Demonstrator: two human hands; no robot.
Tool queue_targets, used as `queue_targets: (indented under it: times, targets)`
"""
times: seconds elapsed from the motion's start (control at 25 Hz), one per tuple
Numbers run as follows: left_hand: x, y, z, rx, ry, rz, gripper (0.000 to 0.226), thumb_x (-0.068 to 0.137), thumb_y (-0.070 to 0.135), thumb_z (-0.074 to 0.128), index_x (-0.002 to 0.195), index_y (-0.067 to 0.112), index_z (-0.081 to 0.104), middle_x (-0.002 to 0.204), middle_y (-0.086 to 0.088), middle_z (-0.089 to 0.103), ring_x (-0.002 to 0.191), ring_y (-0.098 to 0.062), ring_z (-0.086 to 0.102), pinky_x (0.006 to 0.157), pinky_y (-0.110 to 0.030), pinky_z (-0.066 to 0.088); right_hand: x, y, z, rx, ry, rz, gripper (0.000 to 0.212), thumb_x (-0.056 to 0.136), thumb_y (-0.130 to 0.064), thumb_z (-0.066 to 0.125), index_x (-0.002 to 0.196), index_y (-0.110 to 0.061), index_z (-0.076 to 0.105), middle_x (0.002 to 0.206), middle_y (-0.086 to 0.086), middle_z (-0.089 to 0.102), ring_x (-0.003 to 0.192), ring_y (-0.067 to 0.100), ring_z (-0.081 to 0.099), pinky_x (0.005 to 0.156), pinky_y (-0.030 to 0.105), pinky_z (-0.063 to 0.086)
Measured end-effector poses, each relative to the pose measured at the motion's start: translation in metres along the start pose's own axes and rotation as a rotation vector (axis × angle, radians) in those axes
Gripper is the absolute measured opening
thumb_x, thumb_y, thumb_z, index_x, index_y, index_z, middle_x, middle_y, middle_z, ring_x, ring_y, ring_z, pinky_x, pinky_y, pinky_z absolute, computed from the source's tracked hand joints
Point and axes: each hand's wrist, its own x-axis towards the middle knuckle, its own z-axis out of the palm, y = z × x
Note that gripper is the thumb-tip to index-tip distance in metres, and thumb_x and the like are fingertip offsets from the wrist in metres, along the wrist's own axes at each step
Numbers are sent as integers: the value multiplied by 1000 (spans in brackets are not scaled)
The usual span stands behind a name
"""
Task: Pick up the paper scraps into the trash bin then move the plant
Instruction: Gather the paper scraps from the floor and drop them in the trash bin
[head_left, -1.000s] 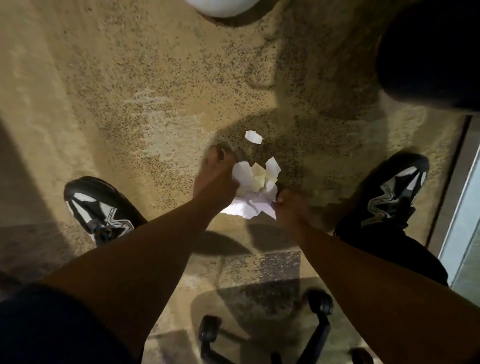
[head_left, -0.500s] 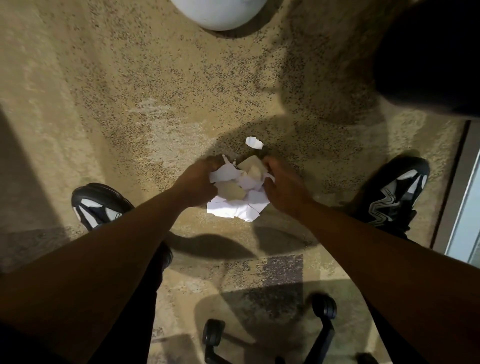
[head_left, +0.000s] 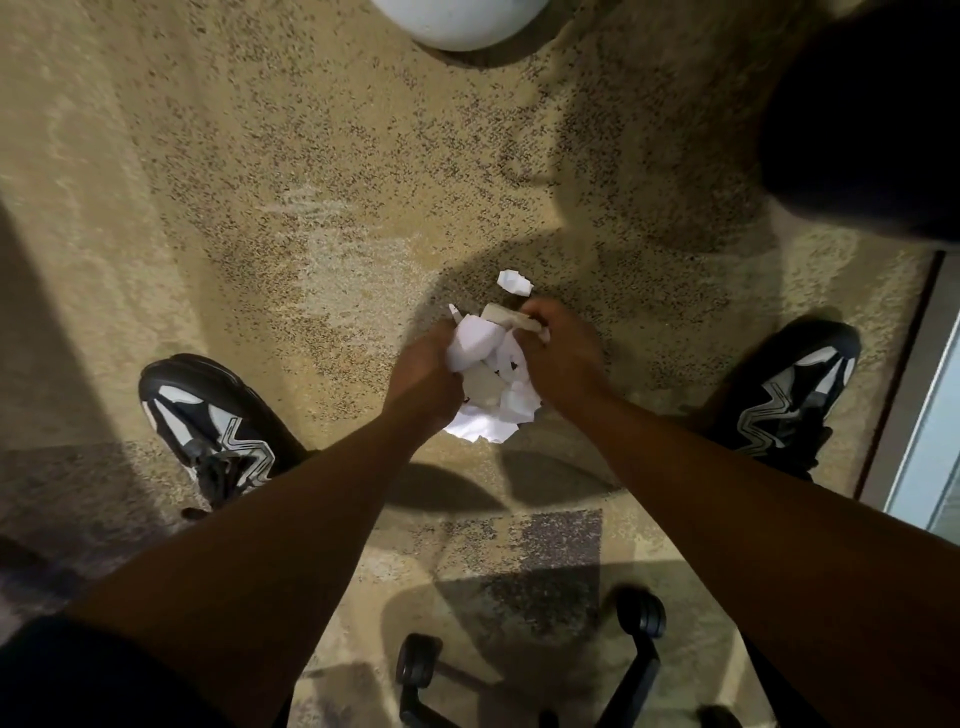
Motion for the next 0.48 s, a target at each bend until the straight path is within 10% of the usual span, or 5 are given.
queue_targets:
  times: [0.16,0.32,0.48]
  targets:
    - [-5,12,-29,-29,10,7,43,82,3,68,123,15,68,97,5,64,73,-7,56,55,-4,39,-13,-12,-34,58,81,133,23,96,-24,65,118,-22,72,106,-2,74,96,17,68,86,40,57]
    - [-26,40,-65,-208,-39,-3,35,83,10,69,117,19,68,103,1,74,85,-15,70,65,-25,55,-49,-49,-75,300,127,155,21,96,-20,66,117,-20,73,94,-13,74,82,-6,68,73,21,54]
    - [-65,105,-101,-357,-23,89,29,88,7,67,107,29,69,87,14,73,73,-1,69,58,-14,49,-102,-107,-134,620,211,258,15,97,-21,66,98,-33,75,91,-7,79,82,8,75,67,26,59]
